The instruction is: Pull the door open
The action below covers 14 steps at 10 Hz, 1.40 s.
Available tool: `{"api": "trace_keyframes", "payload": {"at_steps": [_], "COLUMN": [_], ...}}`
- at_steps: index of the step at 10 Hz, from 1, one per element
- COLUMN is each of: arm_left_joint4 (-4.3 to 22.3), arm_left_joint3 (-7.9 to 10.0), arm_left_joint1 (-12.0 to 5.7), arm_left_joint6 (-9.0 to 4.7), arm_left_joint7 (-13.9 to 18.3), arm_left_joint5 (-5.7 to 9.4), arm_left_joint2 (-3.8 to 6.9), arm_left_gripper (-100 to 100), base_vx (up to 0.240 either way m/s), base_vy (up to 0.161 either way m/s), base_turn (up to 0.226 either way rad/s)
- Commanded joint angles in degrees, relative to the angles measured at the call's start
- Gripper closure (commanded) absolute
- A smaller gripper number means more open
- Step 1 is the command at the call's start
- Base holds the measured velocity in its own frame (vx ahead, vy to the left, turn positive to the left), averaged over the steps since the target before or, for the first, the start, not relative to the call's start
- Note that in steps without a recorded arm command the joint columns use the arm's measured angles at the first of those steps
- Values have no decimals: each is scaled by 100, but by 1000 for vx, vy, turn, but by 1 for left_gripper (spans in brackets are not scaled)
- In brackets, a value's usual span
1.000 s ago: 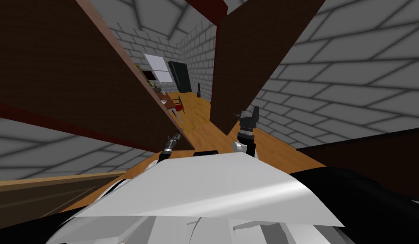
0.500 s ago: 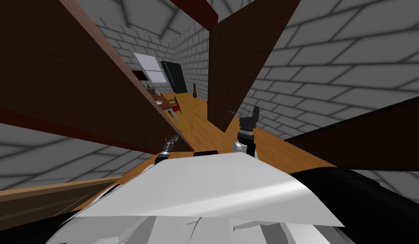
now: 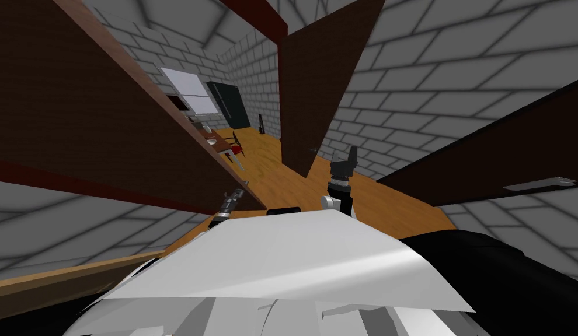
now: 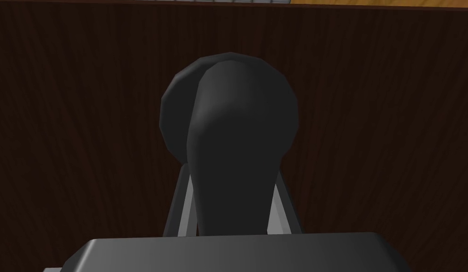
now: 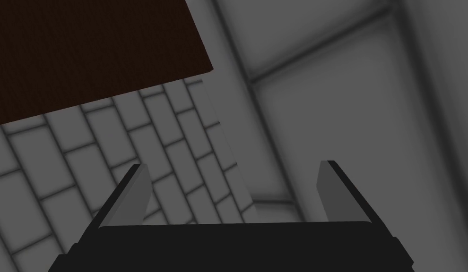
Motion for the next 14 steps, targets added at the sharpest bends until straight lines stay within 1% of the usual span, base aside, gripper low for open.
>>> {"api": "trace_keyframes", "payload": {"at_steps": [1, 2, 5, 6, 7, 8, 9, 10, 11, 12, 13, 14], "arm_left_joint4": [44, 57, 145, 160, 160, 206, 233, 257, 257, 289, 210, 219], "arm_left_joint3": [-16, -20, -52, -58, -58, -74, -84, -92, -92, -104, -113, -77], "arm_left_joint1": [56, 72, 182, 202, 202, 260, 294, 324, 324, 365, 370, 305], "arm_left_joint6": [-112, -143, -364, -403, -403, -518, -587, -647, -647, -727, -657, -578], "arm_left_joint7": [20, 25, 64, 71, 71, 91, 104, 114, 114, 128, 110, 92], "arm_left_joint5": [10, 13, 32, 36, 36, 46, 52, 57, 57, 64, 51, 6], "arm_left_joint2": [28, 36, 91, 101, 101, 130, 147, 163, 163, 183, 148, 106], "arm_left_gripper": [100, 100, 100, 100, 100, 100, 100, 100, 100, 100, 100, 100], "base_vx": [-145, -184, -180, -188, -110, -124, -179, -190, -134, -152, -78, -122], "base_vy": [59, 80, 63, 78, 47, 62, 71, 68, 32, 33, 20, 47], "base_turn": [-187, -173, -167, -146, -44, -193, -214, -171, -39, -104, -31, -101]}}
